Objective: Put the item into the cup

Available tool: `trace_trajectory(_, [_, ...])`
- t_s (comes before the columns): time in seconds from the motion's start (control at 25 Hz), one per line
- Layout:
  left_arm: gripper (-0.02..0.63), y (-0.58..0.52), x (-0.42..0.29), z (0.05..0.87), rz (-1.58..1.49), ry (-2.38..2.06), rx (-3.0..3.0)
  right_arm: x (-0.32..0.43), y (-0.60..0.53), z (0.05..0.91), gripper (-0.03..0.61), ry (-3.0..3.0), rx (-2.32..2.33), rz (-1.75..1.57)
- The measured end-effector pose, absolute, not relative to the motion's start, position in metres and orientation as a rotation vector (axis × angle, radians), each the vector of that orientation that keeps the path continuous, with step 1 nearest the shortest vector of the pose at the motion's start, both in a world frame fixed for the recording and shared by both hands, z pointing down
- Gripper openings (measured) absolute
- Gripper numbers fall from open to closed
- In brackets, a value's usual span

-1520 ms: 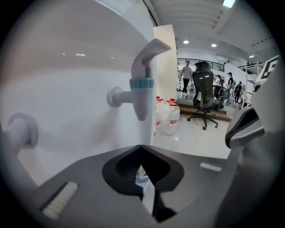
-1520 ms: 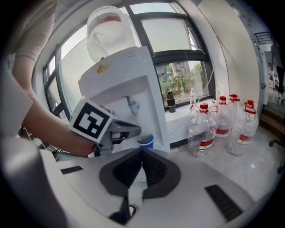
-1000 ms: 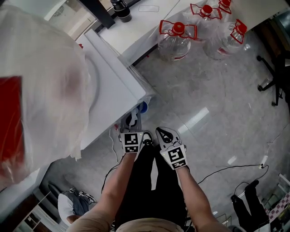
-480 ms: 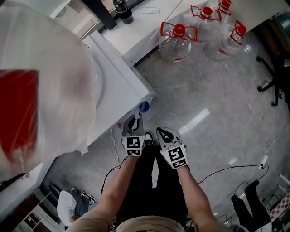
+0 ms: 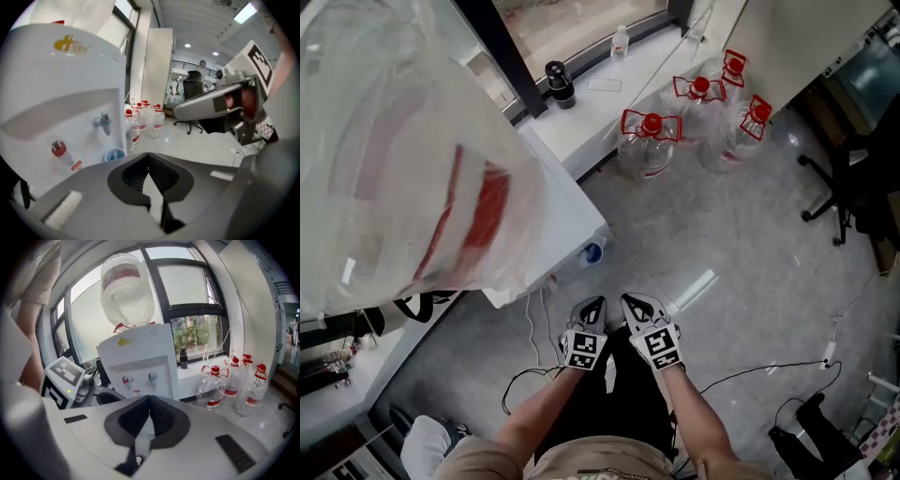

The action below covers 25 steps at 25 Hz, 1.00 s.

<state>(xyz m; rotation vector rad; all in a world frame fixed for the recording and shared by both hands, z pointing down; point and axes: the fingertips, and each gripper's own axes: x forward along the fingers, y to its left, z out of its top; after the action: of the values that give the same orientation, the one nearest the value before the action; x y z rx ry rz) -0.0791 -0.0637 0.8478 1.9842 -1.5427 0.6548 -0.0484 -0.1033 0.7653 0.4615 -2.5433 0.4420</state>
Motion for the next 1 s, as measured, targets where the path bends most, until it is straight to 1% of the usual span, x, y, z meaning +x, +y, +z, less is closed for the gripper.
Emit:
trace_trajectory(0.2, [0.009,-0.059,-0.063,0.774,0.644,-1.474,2.130,-0.038,-0.105,0.708,0.011,-2.573,0.489,0.397])
trace_trajectory(0.4, [0.009,-0.057,-0.090,0.680,0.586,-1.582,2.153,-0.038,-0.095,0.643,0.011,-2.613,0.503,0.412])
trace_trajectory(0.6, [0.009,-0.067,-0.115,0.618,0.498,-1.661,2.159,-0.049,-0.093,0.586,0.011,-2.642,0.483,0.261])
trace_trajectory(0.84, [0.009,-0.083,-0.128,0.531,0.390,-1.751,2.225,-0.060,-0.107,0.510,0.011,-2.730,0.540,0.223])
trace_trajectory(1.0, [0.009,-0.093,-0.137,0.473,0.322,-1.823,2.275,-0.063,-0.117,0.458,0.011,-2.780,0.589,0.076])
